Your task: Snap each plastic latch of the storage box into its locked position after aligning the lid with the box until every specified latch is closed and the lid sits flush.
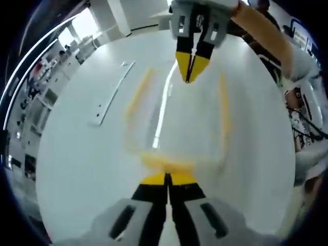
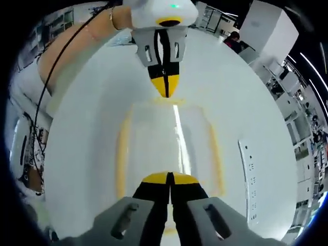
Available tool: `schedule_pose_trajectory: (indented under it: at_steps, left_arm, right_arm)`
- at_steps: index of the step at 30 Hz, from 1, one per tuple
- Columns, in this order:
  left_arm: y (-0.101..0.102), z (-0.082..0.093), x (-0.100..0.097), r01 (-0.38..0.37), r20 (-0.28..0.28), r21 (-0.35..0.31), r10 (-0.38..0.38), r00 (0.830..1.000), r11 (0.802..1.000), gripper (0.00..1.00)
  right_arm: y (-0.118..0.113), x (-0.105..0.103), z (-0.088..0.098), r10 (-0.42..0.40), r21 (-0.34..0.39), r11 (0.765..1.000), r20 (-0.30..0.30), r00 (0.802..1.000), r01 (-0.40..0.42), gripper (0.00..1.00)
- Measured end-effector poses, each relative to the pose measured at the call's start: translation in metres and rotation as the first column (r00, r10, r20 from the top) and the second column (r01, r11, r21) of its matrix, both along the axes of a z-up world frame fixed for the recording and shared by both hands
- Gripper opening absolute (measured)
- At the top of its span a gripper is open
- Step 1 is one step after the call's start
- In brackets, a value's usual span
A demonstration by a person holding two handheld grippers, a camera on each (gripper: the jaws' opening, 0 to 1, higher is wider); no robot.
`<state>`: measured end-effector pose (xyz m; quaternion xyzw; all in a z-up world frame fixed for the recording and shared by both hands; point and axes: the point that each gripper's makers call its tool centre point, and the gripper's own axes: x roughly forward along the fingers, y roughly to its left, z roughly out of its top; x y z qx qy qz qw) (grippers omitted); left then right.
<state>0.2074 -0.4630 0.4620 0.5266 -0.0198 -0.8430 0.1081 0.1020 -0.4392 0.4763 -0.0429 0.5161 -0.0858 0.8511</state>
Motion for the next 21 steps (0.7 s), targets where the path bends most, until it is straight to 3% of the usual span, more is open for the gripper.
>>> schedule_pose_trajectory:
  at_steps: [7, 12, 21]
  left_arm:
    - [0.008, -0.007, -0.009, 0.031, 0.073, 0.018, -0.032, 0.997, 0.999, 0.00]
    - [0.014, -0.005, -0.008, 0.050, 0.059, 0.026, -0.051, 0.997, 0.998, 0.00]
    - [0.015, -0.007, -0.007, 0.085, 0.082, 0.020, -0.086, 0.993, 0.996, 0.00]
  right_arm:
    - [0.009, -0.008, -0.002, -0.016, 0.026, 1.000, -0.006, 1.000, 0.016, 0.00]
    - [0.013, -0.010, -0.004, -0.007, 0.032, 0.999, -0.025, 1.000, 0.008, 0.00]
    - [0.019, -0.008, -0.005, -0.010, 0.054, 0.998, -0.026, 1.000, 0.011, 0.00]
